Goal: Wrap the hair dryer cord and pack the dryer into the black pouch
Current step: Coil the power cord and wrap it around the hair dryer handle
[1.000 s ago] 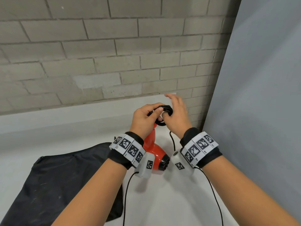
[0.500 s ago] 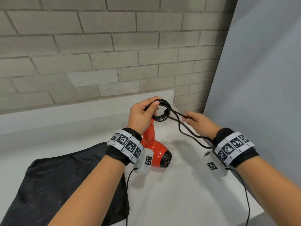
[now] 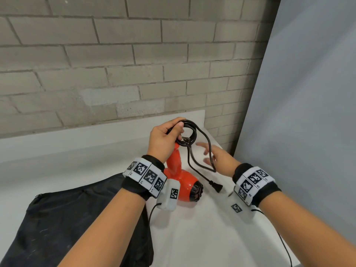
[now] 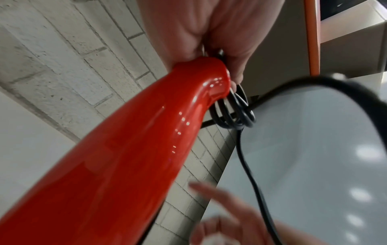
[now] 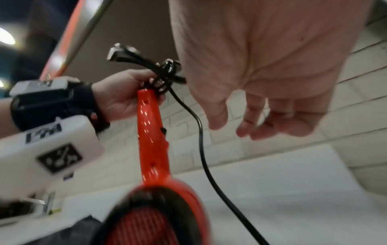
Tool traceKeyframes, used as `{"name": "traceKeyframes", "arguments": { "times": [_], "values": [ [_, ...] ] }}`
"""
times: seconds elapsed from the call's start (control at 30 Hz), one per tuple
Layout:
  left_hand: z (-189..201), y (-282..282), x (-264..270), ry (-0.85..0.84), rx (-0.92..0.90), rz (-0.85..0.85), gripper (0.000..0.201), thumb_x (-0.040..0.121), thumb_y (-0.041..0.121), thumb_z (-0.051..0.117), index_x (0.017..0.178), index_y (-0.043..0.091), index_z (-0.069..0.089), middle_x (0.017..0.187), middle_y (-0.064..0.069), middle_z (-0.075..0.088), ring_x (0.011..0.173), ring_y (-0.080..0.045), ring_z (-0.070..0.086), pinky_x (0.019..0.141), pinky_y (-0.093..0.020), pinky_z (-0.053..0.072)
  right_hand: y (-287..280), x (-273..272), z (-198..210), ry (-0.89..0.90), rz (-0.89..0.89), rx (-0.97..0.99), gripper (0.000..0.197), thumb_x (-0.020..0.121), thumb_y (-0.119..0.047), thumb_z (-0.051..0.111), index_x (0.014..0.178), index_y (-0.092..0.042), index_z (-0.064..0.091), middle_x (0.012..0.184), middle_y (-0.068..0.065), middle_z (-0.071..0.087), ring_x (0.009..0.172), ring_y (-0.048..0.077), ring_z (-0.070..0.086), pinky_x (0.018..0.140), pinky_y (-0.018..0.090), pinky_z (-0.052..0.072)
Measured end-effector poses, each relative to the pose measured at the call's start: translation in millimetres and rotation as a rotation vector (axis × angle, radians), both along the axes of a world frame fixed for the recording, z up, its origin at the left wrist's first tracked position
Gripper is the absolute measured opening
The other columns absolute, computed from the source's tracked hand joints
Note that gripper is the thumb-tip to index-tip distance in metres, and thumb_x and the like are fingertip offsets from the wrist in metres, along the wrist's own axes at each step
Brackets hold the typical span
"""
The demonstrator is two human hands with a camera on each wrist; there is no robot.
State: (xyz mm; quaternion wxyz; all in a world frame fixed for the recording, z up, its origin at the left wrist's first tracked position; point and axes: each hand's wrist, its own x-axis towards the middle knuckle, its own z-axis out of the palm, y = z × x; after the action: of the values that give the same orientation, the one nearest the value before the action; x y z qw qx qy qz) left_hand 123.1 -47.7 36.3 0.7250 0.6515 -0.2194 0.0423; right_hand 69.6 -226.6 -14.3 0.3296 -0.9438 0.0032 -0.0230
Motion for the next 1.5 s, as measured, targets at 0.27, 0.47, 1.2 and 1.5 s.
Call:
{"name": "traceKeyframes", "arguments": {
  "times": [0.27,0.47,1.2,1.5],
  "values": [
    [3.1,1.0,1.3,-0.009,-0.008,-0.065,0.024,0.089,0.009,0.052,0.111,0.008,0.062,0.072,0.002,0.062,0.064,0.001,0.060,0.066,-0.012,0.049,44.5,21.6,22.0,-0.180,0.237,0.458,0.041,0.091,-0.002,0.049,0.123,-0.027,0.046,0.100,-0.020,0.058,0.082,-0.010,0.056,0.072,0.010,0.042],
    [3.6,-0.3,3.4,0.047,-0.019,-0.052,0.024,0.089,0.008,0.052,0.110,0.015,0.061,0.068,-0.003,0.058,0.051,0.000,0.053,0.056,-0.014,0.048,40.3,30.8,14.1,-0.181,-0.003,0.389,0.020,0.093,-0.011,0.047,0.075,-0.013,0.057,0.056,-0.001,0.046,0.039,0.000,0.046,0.043,0.008,0.035],
    [1.3,-1.9,4.2,0.023,-0.077,-0.079,0.026,0.092,0.004,0.045,0.108,0.019,0.059,0.069,-0.004,0.054,0.044,0.000,0.047,0.050,-0.012,0.045,60.4,18.1,25.8,-0.226,0.073,0.593,0.023,0.087,-0.004,0.056,0.086,-0.026,0.062,0.050,-0.017,0.056,0.043,-0.004,0.045,0.048,0.013,0.038],
    [-0.3,-1.1,5.5,0.049,-0.047,-0.016,0.023,0.093,0.007,0.044,0.102,0.018,0.063,0.067,-0.001,0.052,0.043,-0.001,0.043,0.047,-0.011,0.041,28.6,44.8,-24.9,0.176,-0.243,0.118,0.025,0.090,-0.013,0.054,0.105,0.003,0.064,0.072,0.003,0.058,0.055,0.007,0.045,0.055,0.018,0.035]
  ]
}}
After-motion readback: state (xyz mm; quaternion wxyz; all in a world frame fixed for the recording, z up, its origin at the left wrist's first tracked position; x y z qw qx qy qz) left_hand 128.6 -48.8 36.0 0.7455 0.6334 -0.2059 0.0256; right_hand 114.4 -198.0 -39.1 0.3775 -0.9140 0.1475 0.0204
